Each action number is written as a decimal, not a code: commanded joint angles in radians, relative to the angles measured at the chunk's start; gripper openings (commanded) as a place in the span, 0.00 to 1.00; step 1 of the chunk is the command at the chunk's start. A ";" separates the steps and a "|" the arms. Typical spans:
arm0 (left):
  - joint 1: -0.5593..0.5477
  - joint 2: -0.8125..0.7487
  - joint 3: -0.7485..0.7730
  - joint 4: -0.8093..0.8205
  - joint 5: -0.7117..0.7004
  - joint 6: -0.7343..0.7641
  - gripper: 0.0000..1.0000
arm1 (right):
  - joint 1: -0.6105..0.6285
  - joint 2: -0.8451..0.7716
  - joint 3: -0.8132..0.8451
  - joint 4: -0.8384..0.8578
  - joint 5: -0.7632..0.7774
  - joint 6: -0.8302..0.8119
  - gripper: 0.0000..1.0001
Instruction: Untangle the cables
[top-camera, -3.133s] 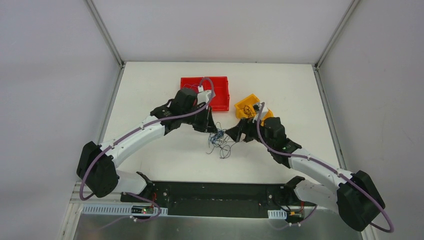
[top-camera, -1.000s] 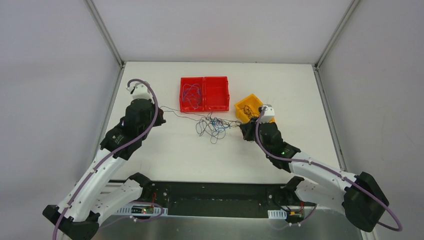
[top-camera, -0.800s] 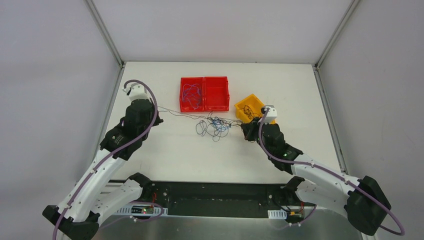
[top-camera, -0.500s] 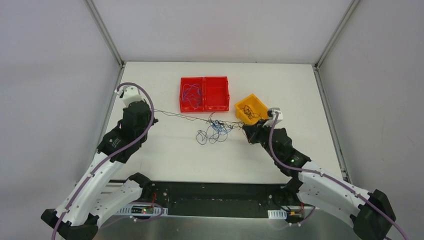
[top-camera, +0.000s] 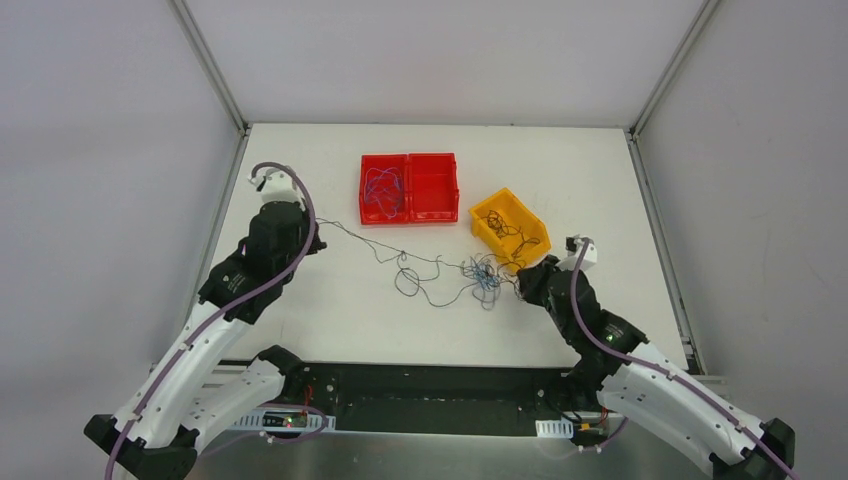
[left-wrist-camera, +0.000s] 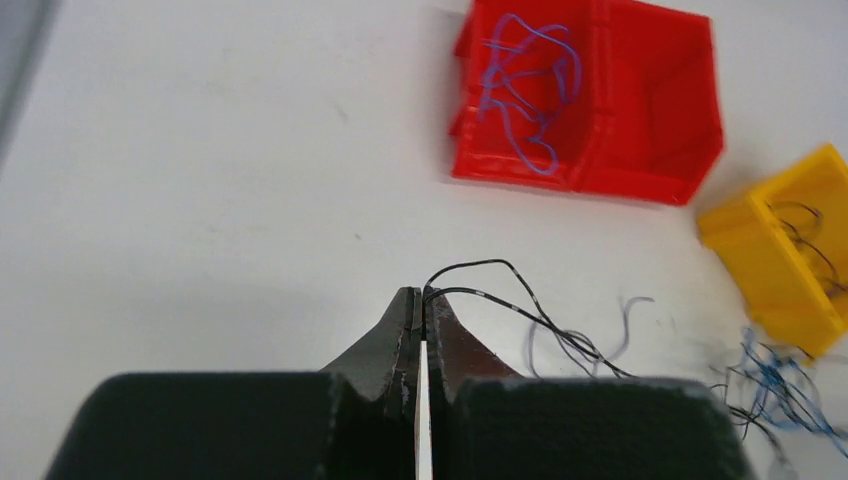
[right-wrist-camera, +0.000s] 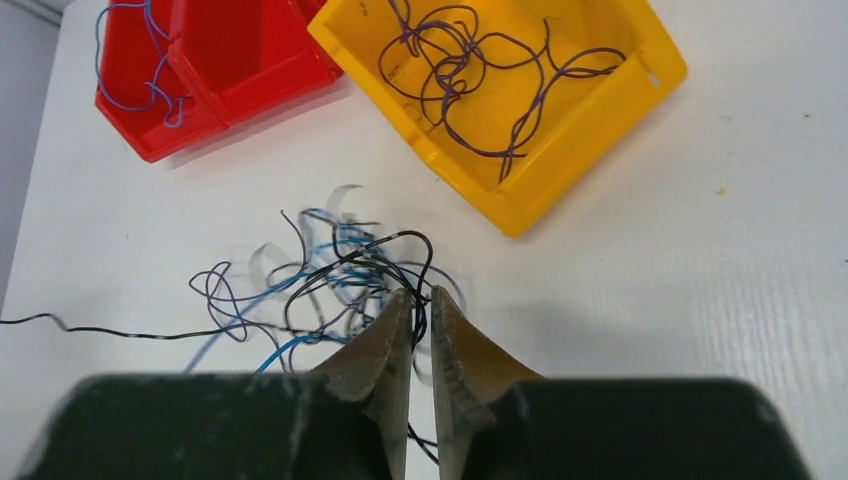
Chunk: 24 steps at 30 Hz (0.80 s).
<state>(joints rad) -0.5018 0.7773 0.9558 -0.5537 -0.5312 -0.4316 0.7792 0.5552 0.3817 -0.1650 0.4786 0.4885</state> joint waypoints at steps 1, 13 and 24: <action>0.008 0.048 0.015 0.090 0.367 0.060 0.00 | -0.009 -0.021 0.022 -0.094 0.072 0.020 0.18; -0.052 0.158 0.034 0.246 0.952 0.130 0.00 | -0.009 0.141 0.125 0.039 -0.310 -0.177 0.79; -0.058 0.181 0.139 0.299 1.059 0.122 0.00 | 0.007 0.306 0.227 0.286 -0.763 -0.317 0.77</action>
<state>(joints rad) -0.5514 0.9512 1.0122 -0.3344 0.4393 -0.3222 0.7742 0.8051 0.5236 -0.0307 -0.0795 0.2474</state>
